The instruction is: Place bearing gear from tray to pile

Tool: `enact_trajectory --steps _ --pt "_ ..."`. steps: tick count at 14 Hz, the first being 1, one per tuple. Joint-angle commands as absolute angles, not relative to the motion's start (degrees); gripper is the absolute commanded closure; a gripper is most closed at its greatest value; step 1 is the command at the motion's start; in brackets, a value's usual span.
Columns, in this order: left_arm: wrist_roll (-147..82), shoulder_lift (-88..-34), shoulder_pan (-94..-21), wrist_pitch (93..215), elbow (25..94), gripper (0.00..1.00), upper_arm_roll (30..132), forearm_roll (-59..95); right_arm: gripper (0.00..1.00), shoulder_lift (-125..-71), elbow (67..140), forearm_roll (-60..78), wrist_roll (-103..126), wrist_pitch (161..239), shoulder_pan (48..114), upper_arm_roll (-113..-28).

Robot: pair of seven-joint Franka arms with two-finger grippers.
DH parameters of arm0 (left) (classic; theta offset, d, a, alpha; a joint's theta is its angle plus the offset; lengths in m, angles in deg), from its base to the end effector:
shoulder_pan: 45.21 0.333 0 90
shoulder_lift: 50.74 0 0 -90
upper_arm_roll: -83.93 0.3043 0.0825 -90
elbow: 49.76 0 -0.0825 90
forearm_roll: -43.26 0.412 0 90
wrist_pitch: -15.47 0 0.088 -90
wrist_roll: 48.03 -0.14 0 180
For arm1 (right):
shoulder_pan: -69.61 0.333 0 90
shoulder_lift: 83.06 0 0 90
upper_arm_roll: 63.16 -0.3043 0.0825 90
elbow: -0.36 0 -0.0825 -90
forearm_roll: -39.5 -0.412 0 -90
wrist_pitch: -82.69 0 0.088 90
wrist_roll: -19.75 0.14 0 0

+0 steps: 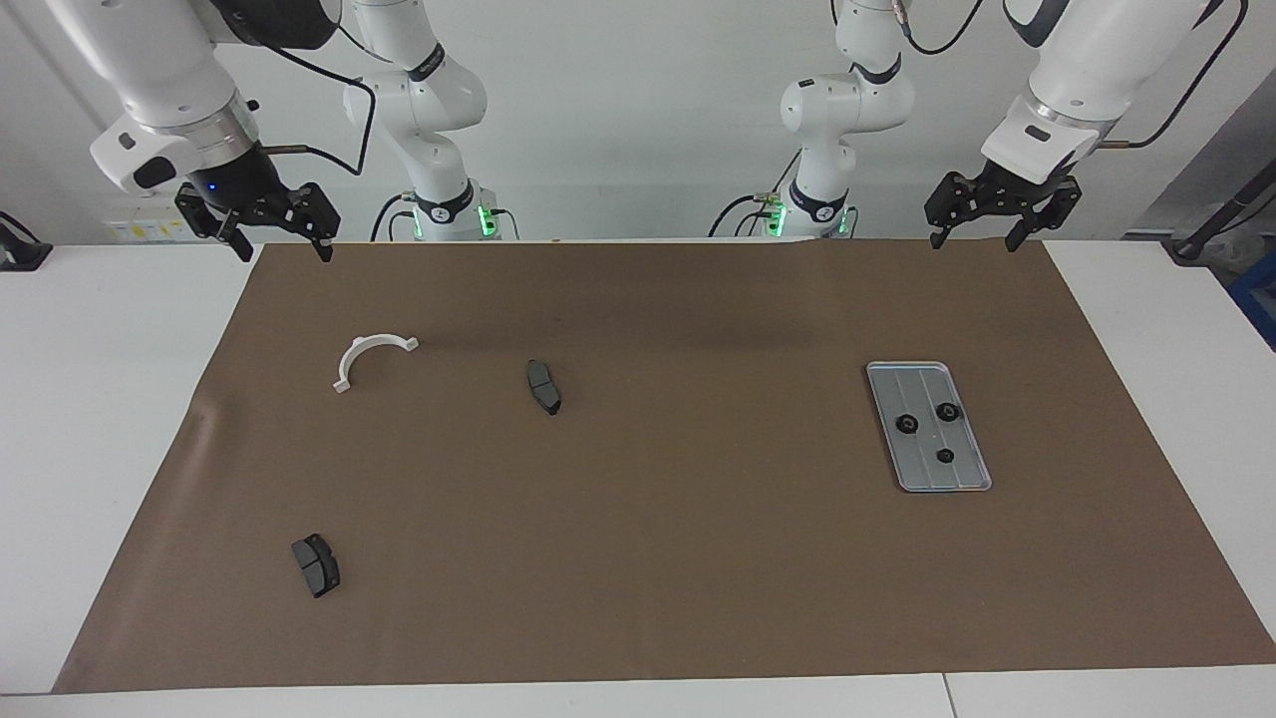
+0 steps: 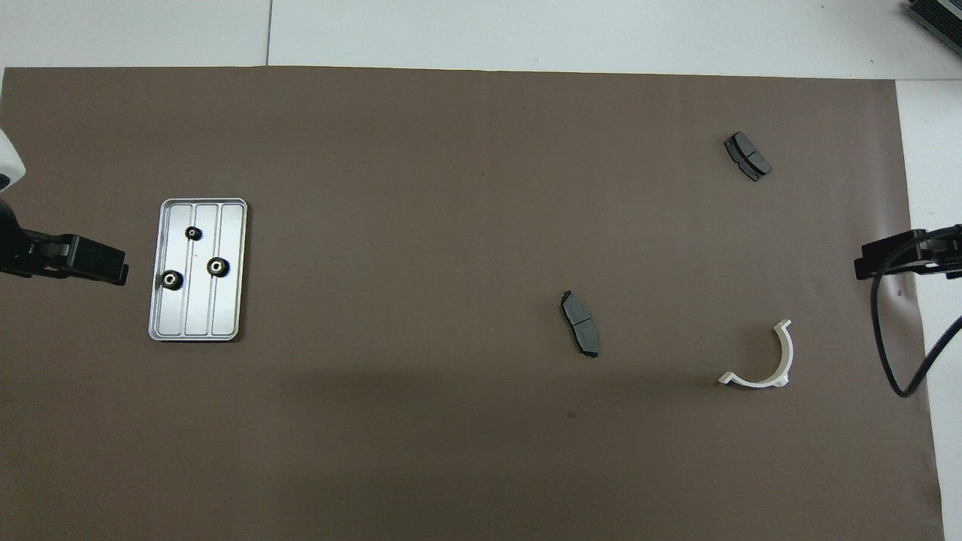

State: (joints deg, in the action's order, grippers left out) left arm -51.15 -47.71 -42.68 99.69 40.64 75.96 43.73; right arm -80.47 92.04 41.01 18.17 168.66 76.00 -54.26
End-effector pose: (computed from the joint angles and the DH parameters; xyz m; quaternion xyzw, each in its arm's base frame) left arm 0.5518 -0.0532 0.5977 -0.9968 0.0741 0.0276 0.0083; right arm 0.5589 -0.0300 0.5849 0.9995 -0.0085 -0.0278 0.0087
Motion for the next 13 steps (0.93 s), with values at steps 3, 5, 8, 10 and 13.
enact_trajectory --steps 3,5,8,10,13 --pt "-50.75 -45.91 -42.40 99.50 42.52 0.00 75.93 43.70 0.00 -79.20 93.35 40.29 17.47 169.53 75.68 -54.55" --pt "-50.76 -45.82 -42.84 99.23 42.61 0.00 75.84 43.70 0.00 -79.20 93.35 40.29 17.47 169.53 75.59 -54.55" --pt "-50.76 -45.91 -43.11 99.41 42.52 0.00 75.84 43.70 0.00 -79.20 93.35 40.29 17.56 169.53 75.68 -54.55" --pt "-50.76 -45.82 -43.19 99.32 42.52 0.00 75.75 43.70 0.00 -79.20 93.35 40.29 17.47 169.53 75.68 -54.55" --pt "-50.67 -45.82 -43.02 99.76 42.44 0.00 75.58 43.70 0.00 -79.20 93.35 40.29 17.56 169.53 75.68 -54.55"
